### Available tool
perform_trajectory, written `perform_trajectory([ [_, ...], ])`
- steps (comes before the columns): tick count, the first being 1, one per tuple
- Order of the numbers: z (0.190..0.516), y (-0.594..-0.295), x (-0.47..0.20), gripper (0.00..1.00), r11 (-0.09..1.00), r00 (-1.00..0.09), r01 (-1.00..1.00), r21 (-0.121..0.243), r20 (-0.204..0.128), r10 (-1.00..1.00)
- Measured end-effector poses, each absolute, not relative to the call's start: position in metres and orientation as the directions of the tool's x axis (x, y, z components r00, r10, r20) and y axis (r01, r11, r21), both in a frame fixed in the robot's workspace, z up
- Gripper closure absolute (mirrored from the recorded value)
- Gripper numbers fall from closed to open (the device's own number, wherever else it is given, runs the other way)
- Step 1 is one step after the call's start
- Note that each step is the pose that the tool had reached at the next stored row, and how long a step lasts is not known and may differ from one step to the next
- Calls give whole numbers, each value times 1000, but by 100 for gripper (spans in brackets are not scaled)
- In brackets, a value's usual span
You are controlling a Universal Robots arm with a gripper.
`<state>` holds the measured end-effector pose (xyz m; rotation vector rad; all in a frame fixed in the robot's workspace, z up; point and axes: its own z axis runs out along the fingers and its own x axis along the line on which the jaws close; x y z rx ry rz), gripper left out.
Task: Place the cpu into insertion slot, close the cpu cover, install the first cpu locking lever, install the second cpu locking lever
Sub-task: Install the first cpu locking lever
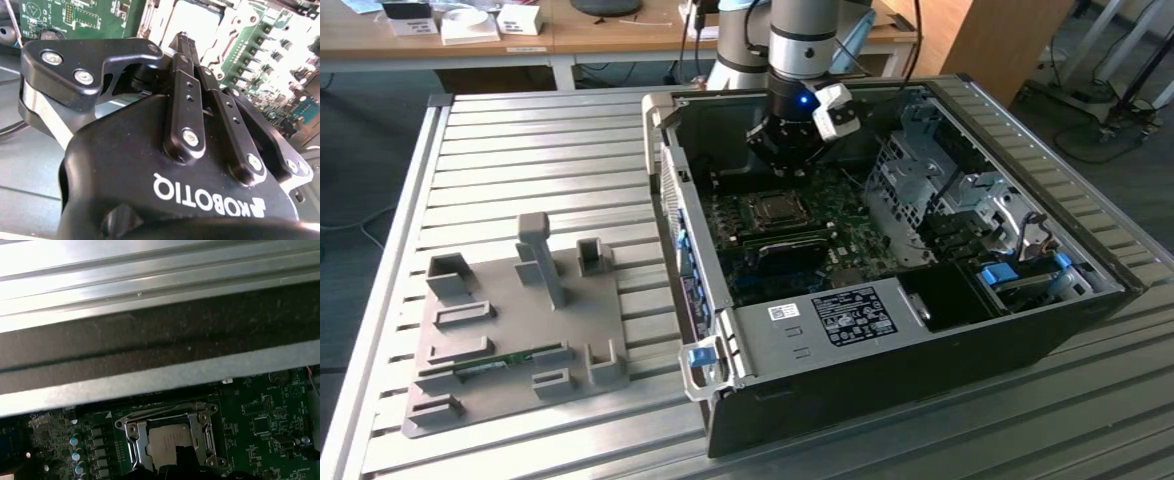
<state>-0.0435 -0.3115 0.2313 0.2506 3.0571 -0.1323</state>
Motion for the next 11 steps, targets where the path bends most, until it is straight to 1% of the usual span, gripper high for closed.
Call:
perform_trajectory([
  [1, 231, -312, -44, 89, 988, -989, 132, -83, -77, 125],
  [8, 230, -313, -51, 89, 990, -992, 109, -85, -77, 102],
  [11, 230, -315, -51, 89, 991, -992, 108, -77, -76, 102],
])
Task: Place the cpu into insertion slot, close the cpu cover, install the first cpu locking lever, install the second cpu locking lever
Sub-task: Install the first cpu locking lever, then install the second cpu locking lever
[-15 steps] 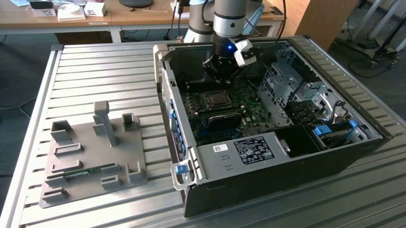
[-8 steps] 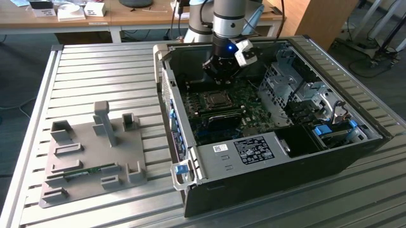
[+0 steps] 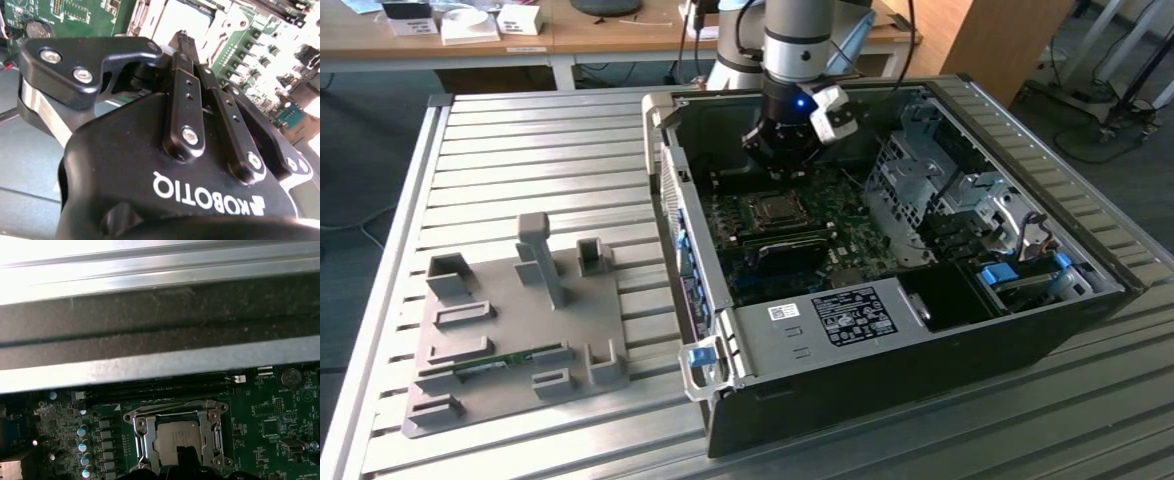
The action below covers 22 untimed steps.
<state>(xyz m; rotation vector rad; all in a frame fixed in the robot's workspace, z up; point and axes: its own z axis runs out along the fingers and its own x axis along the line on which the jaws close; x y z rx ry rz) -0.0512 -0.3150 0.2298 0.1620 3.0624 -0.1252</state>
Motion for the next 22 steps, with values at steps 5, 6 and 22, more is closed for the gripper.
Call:
perform_trajectory([
  [5, 230, -317, -51, 89, 993, -992, 108, -42, -73, 105],
  [6, 230, -317, -51, 89, 993, -992, 108, -39, -72, 105],
  [22, 230, -317, -51, 89, 994, -992, 108, -30, -72, 106],
])
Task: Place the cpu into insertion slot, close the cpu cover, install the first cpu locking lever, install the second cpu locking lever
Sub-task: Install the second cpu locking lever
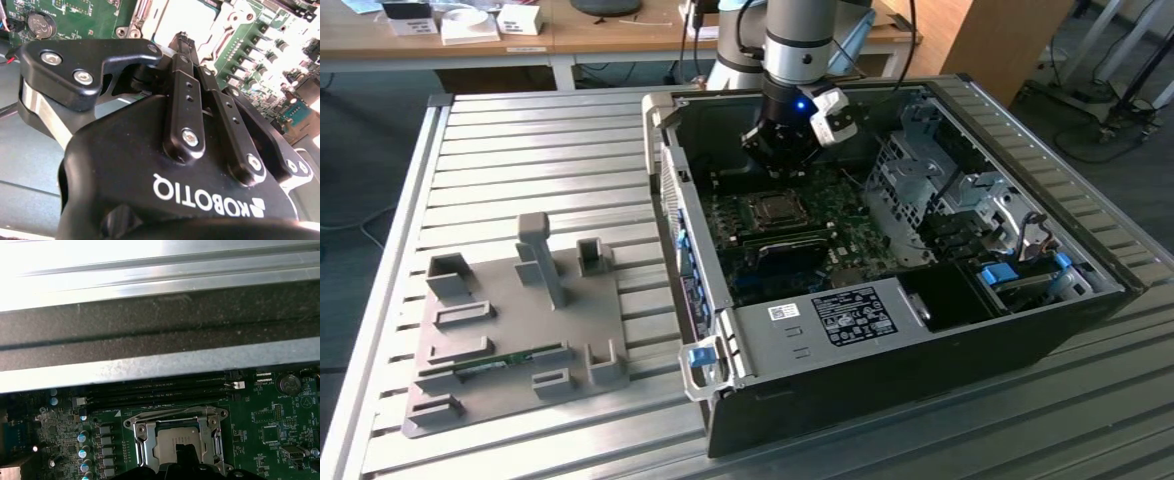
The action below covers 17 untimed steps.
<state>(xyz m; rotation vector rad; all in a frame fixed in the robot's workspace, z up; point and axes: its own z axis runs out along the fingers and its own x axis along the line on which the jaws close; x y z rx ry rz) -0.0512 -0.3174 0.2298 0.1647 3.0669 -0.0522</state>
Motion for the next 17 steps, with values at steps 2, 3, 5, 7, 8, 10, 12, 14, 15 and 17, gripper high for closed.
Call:
perform_trajectory([
  [2, 230, -317, -51, 89, 994, -992, 108, -30, -72, 106],
  [3, 230, -317, -51, 89, 994, -992, 108, -30, -72, 106],
  [5, 230, -317, -51, 89, 994, -992, 108, -30, -72, 106],
  [7, 230, -317, -51, 89, 994, -992, 108, -30, -71, 106],
  [8, 230, -317, -51, 89, 994, -992, 108, -30, -72, 106],
  [10, 231, -317, -51, 89, 994, -992, 108, -30, -71, 106],
  [12, 233, -317, -51, 89, 994, -992, 108, -30, -71, 106],
  [14, 237, -317, -51, 89, 994, -992, 108, -30, -71, 106],
  [15, 238, -317, -51, 89, 994, -992, 108, -30, -71, 106],
  [17, 241, -317, -51, 89, 994, -992, 108, -30, -71, 106],
])
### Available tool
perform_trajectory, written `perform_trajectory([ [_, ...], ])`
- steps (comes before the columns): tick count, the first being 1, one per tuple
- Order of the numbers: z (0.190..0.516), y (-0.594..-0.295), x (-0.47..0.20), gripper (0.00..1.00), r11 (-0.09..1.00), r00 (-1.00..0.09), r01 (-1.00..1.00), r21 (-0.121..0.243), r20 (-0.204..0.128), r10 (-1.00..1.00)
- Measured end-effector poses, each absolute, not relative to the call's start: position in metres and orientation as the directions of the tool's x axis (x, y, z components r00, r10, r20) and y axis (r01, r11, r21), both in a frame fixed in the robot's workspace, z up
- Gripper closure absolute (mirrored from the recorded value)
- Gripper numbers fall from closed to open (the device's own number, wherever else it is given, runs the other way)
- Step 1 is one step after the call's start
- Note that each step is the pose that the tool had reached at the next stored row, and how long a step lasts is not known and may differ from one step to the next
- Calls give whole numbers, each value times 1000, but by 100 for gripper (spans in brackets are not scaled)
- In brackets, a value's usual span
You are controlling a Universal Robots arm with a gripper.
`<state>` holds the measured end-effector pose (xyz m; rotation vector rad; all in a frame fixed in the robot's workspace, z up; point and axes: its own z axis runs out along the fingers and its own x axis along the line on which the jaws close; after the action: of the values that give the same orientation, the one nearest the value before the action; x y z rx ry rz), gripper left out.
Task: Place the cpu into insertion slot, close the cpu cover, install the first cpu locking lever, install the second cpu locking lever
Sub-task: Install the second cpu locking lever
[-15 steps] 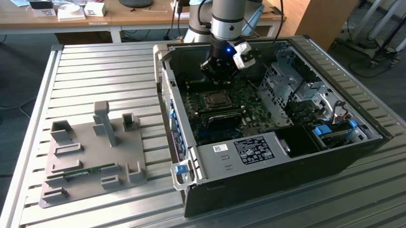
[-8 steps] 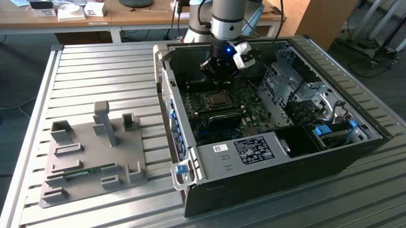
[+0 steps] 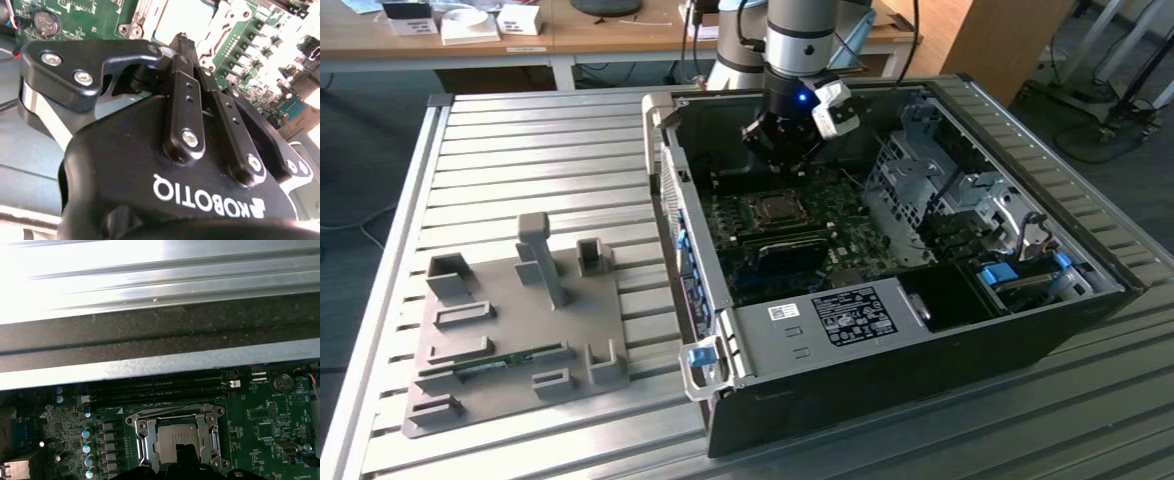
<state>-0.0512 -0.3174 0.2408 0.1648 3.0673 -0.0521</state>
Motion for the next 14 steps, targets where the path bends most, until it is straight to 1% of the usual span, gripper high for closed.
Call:
perform_trajectory([
  [14, 257, -317, -51, 89, 994, -992, 108, -30, -70, 106],
])
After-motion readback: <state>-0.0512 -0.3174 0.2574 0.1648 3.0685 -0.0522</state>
